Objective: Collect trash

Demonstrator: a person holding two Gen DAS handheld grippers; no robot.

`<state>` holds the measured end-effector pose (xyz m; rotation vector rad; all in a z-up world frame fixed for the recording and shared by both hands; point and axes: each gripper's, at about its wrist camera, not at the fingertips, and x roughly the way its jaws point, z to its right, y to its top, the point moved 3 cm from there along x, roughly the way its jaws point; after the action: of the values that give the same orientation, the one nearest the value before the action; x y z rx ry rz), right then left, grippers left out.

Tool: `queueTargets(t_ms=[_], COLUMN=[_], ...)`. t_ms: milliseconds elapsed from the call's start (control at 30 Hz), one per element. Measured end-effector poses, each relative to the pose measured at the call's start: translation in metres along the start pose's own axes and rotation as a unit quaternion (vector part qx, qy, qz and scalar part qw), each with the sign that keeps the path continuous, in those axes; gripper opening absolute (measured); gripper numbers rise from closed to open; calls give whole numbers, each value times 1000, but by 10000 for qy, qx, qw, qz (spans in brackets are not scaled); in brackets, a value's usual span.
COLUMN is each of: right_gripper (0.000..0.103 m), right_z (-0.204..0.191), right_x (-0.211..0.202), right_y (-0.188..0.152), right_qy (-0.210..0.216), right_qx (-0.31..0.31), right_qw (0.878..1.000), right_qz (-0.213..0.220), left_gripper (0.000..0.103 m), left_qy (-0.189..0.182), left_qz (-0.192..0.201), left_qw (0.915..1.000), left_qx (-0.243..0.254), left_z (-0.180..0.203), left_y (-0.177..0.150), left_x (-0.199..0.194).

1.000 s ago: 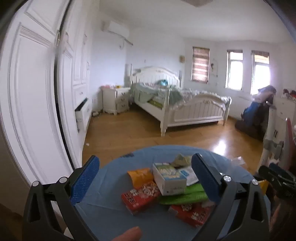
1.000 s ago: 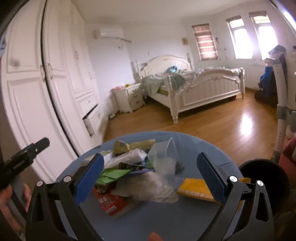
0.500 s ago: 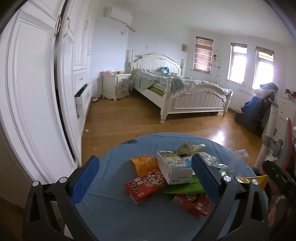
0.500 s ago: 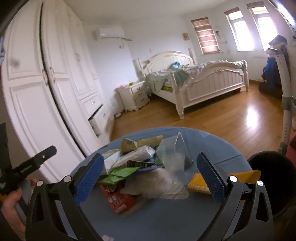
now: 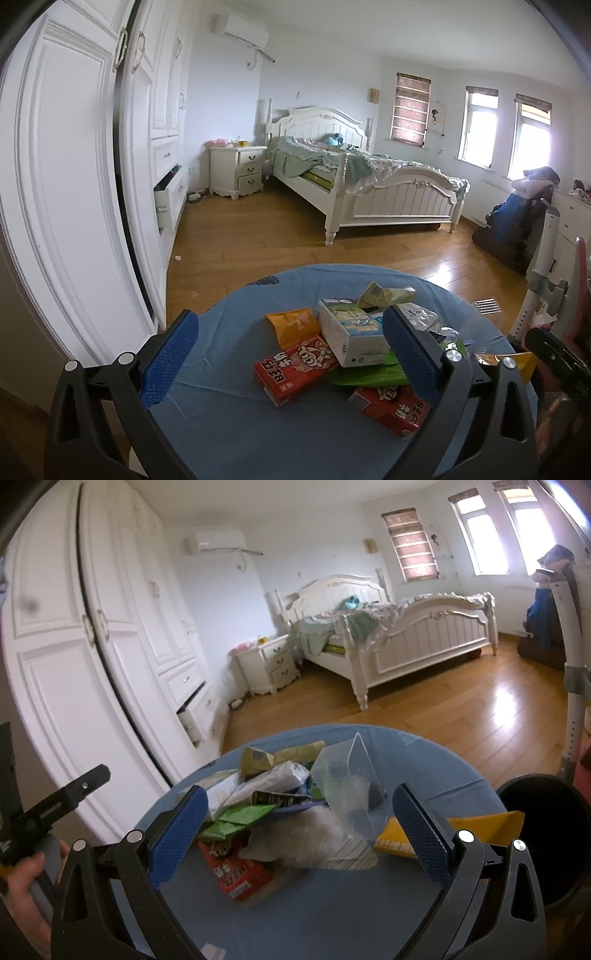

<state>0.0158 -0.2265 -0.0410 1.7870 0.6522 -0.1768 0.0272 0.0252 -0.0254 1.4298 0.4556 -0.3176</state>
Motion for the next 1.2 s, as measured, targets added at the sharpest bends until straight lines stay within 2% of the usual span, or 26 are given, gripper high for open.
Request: queueTargets(t_ms=[1200], right_gripper=[99], right_z=[2], right_x=[-1], right_y=[-1], right_qy=[-7], right_qx=[-22], right_qw=[10000], right_qz=[-22], left_gripper=[98], left_qy=[24], left_qz=[-176], left_qw=[9998], left_qx=[-35], left_z=[-8], left_y=[2], left_x=[2])
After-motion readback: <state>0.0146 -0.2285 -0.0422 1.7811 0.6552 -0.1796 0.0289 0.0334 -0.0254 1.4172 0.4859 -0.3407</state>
